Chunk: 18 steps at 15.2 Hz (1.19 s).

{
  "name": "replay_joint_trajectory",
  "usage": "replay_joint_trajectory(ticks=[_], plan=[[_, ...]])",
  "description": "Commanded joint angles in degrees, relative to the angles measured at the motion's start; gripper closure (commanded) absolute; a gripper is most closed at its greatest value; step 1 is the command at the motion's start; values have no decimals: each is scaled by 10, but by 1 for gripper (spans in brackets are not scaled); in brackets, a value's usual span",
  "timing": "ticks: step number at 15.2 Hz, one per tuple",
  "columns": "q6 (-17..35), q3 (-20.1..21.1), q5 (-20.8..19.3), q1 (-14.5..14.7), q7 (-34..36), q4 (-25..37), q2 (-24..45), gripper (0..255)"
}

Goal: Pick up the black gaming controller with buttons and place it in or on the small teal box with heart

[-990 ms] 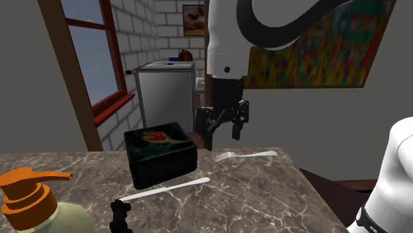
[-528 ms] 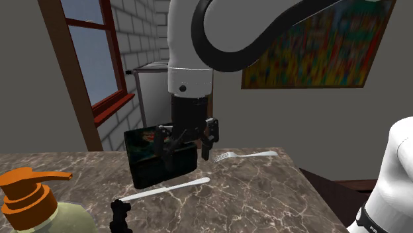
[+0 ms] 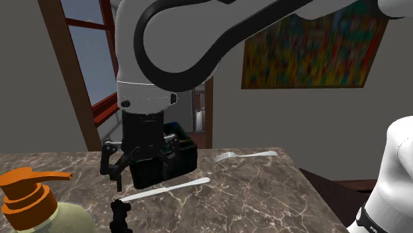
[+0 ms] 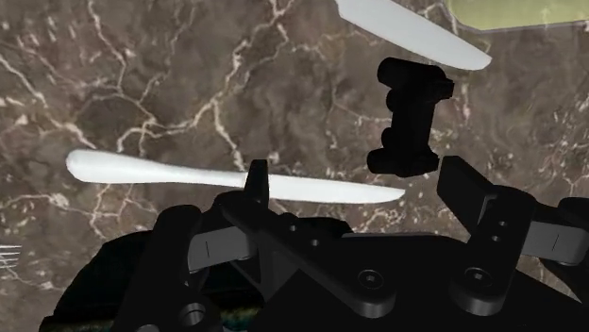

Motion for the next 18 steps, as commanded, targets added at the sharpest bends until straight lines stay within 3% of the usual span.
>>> replay_joint_trajectory(ticks=[1,10,17,18], plan=[[9,2,-22,13,35,41,47,0],[60,-3,-44,30,54,34,92,0],[59,-3,-44,30,54,34,92,0],[59,-3,-44,30,54,34,92,255]])
